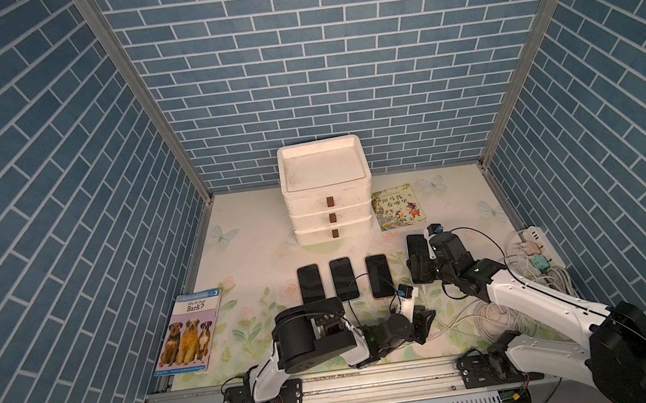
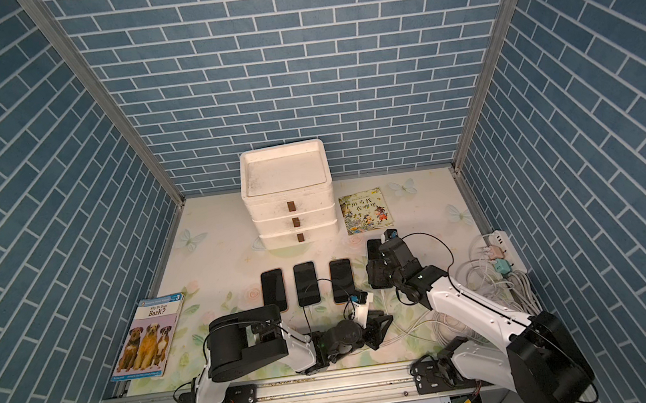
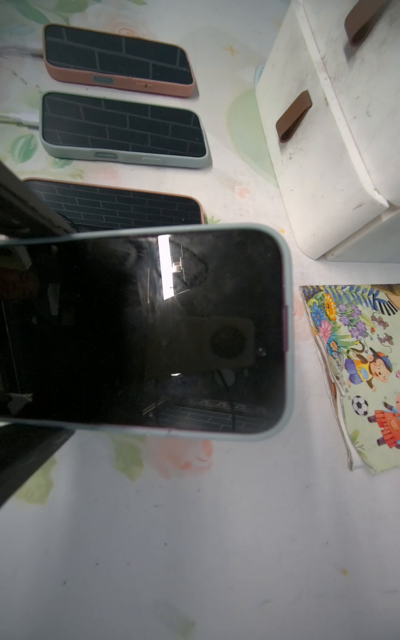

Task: Unplug the charging cable from the phone
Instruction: Remove the charging cable from the phone.

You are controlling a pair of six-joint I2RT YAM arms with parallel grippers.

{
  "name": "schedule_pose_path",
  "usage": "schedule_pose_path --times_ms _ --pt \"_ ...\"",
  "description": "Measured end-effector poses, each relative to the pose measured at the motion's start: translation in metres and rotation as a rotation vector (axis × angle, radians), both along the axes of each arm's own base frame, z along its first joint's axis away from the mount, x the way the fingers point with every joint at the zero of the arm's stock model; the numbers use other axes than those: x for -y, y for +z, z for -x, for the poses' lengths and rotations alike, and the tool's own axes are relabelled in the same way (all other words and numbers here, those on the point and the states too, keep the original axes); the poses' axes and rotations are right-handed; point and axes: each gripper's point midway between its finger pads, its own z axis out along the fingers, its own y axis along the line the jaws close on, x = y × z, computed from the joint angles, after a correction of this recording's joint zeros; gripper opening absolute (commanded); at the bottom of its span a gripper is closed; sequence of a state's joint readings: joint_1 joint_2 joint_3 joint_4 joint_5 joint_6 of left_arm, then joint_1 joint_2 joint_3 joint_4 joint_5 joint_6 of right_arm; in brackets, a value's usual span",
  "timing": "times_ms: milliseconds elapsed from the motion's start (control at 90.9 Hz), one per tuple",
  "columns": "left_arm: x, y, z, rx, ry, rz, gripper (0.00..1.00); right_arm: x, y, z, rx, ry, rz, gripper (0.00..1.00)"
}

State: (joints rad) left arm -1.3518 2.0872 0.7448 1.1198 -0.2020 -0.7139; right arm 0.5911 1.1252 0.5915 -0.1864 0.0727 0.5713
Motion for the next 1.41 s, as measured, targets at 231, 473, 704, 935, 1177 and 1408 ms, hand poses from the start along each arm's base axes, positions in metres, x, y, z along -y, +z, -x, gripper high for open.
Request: schedule_pose_path --times_ms 231,473,704,935,1177,1408 --pt "0.003 0.009 -0.003 -0.014 -0.007 0.047 0.28 0.0 0.003 0.001 0.01 0.002 -0.01 0.18" --pt "0.004 0.013 -0.004 -0.038 -0.012 0.08 0.09 0.0 0.005 0.001 0.025 0.003 -0.021 0.18" --pt "0.004 0.012 -0.005 -0.052 -0.008 0.081 0.0 0.001 0.006 0.0 0.033 -0.002 -0.02 0.17" --pt "0.004 0.011 -0.006 -0.052 -0.004 0.08 0.0 0.003 0.007 -0.004 0.037 -0.017 -0.008 0.1" --pt "0.001 0.012 -0.013 -0.043 0.03 0.082 0.0 -0.002 0.011 -0.015 0.033 -0.024 -0.003 0.07" --pt "0.003 0.012 -0.006 -0.042 0.005 0.078 0.0 -0.008 0.029 -0.031 0.096 -0.034 -0.039 0.06"
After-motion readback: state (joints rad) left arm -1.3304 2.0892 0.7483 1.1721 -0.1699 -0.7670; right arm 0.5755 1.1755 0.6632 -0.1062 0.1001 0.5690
